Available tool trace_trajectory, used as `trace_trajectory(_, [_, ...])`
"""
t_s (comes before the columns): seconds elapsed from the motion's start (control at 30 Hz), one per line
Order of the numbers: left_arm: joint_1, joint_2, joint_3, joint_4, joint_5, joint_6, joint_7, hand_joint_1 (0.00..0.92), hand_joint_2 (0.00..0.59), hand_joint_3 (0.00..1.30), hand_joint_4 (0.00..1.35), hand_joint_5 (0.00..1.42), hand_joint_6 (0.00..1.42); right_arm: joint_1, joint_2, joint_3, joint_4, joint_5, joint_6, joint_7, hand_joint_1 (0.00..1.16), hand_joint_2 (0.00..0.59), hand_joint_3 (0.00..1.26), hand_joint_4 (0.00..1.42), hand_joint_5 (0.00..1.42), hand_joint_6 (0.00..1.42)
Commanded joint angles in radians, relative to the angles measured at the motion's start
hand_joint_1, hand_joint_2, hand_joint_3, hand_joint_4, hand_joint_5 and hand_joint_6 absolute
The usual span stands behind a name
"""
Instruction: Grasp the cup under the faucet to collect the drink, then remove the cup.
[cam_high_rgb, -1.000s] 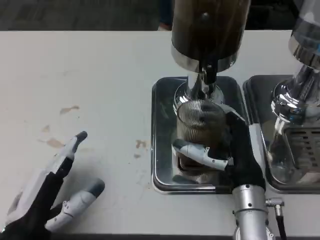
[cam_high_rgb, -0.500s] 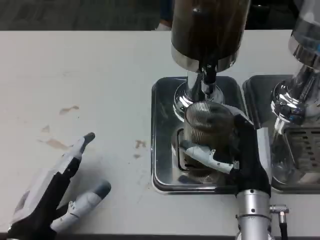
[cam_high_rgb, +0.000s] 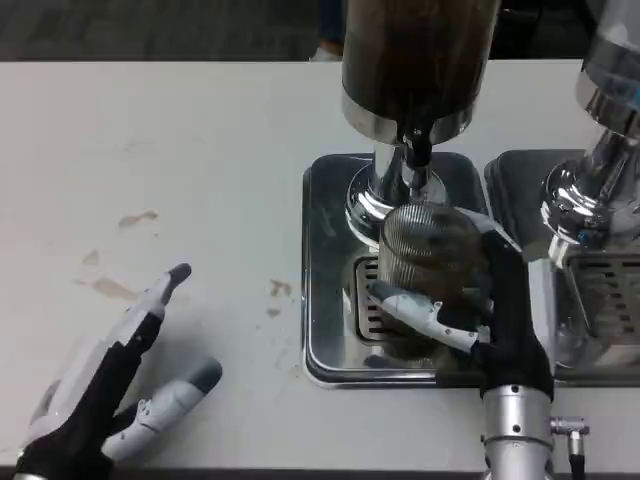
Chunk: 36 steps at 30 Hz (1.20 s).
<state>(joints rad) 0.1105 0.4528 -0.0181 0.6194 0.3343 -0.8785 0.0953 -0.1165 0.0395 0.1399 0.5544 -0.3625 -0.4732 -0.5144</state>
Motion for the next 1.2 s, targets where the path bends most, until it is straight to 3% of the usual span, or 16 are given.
trace_trajectory(0.03, [-0.004, 0.006, -0.006, 0.001, -0.006, -0.015, -0.011, 0.000, 0.132, 0.00, 0.00, 0.00, 0.00, 0.023, -0.005, -0.001, -0.068, -0.001, -0.034, 0.002, 1.07, 0.180, 0.80, 0.79, 0.95, 1.30])
trace_trajectory(0.67, [-0.022, 0.003, -0.022, 0.012, 0.010, -0.024, -0.005, 0.000, 0.132, 0.00, 0.00, 0.00, 0.00, 0.132, -0.021, 0.005, -0.224, -0.029, -0.017, 0.032, 1.07, 0.181, 0.80, 0.79, 0.94, 1.31])
trace_trajectory(0.87, [0.014, 0.019, -0.012, -0.088, 0.083, 0.027, 0.022, 0.000, 0.132, 0.00, 0.00, 0.00, 0.00, 0.177, -0.042, 0.012, -0.283, -0.031, -0.019, 0.079, 1.07, 0.186, 0.80, 0.79, 0.94, 1.31])
trace_trajectory(1.2, [0.148, 0.099, 0.033, -0.377, 0.238, 0.184, 0.029, 0.000, 0.140, 0.00, 0.00, 0.00, 0.00, 0.273, -0.029, 0.013, -0.406, 0.004, -0.010, 0.133, 1.07, 0.197, 0.80, 0.79, 0.94, 1.31])
